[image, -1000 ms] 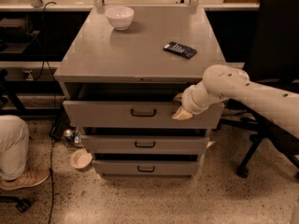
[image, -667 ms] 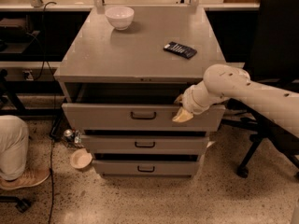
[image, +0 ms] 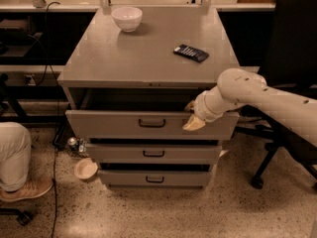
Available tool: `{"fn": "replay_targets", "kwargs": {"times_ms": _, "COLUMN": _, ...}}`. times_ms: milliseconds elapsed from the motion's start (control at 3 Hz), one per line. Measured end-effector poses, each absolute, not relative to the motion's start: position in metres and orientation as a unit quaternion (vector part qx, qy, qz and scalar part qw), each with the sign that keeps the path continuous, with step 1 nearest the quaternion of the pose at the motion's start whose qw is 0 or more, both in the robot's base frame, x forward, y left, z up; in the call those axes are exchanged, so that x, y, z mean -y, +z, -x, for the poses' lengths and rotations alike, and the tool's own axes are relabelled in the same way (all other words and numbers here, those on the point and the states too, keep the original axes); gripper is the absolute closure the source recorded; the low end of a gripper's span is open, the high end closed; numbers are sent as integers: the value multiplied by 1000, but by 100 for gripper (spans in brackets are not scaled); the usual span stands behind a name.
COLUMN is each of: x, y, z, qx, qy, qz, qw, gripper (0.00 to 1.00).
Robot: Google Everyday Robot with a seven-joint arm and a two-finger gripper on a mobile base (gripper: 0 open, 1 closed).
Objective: Open top drawer
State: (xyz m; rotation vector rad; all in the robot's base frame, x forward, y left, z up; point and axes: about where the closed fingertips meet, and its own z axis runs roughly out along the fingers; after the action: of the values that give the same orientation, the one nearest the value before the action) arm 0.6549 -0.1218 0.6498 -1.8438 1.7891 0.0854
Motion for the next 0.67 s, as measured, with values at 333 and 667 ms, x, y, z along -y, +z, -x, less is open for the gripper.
{"fn": "replay_targets", "kwargs": {"times_ms": 333, "x": 122, "y": 653, "z": -655, "qx": -668, "qy": 32, "qz": 688, "qw": 282, "gripper": 100}}
{"fn": "replay_targets", "kwargs": {"times_ms": 667, "x": 121, "y": 651, "z": -643, "qx": -673, "qy": 34, "qz": 683, "qw": 281, "gripper": 100}}
